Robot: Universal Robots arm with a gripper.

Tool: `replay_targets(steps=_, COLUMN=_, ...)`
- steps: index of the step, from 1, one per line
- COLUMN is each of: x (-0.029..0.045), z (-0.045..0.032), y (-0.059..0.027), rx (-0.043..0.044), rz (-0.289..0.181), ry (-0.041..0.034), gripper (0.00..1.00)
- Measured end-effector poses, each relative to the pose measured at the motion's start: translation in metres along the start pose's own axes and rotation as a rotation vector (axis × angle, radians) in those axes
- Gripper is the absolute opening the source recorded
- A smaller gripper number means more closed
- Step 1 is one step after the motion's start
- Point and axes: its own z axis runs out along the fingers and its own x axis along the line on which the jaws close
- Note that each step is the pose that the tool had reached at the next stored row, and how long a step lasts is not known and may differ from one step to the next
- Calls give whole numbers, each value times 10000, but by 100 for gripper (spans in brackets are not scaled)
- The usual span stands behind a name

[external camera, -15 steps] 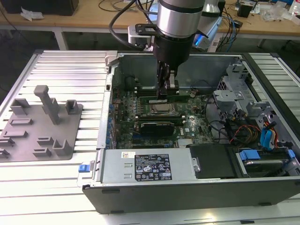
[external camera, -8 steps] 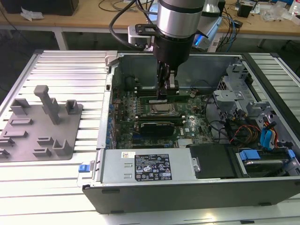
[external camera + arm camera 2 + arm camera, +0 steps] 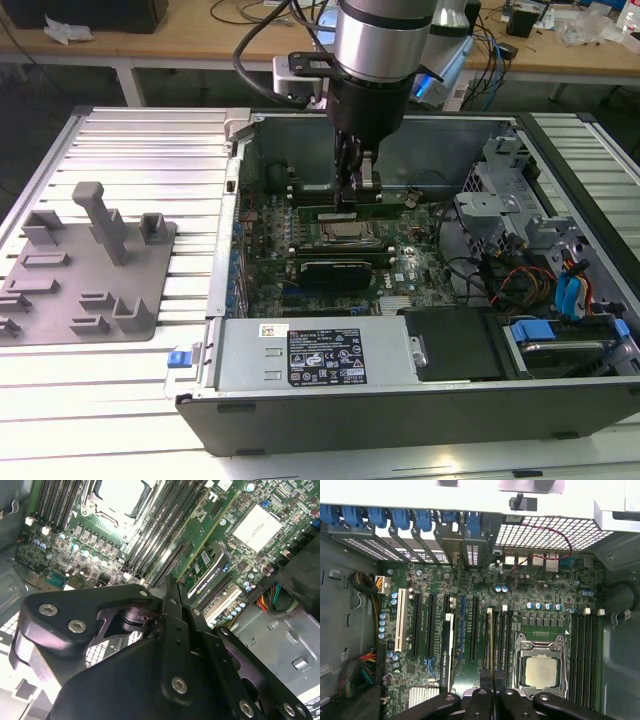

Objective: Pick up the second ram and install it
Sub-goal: 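Insert the second ram into the second slot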

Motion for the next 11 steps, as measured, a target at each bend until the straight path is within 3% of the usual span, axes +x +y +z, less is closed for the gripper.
replay_targets(steps=2, x=-14, z=88, y=-5, rx=10, rz=0, ry=-1, gripper=9)
replay_targets(steps=6, x=-30, z=161, y=-10, rx=18, rz=0, ry=0, gripper=9)
replay_targets(steps=11, x=-38, z=330, y=-17, rx=45, rz=-1, ry=2, gripper=9)
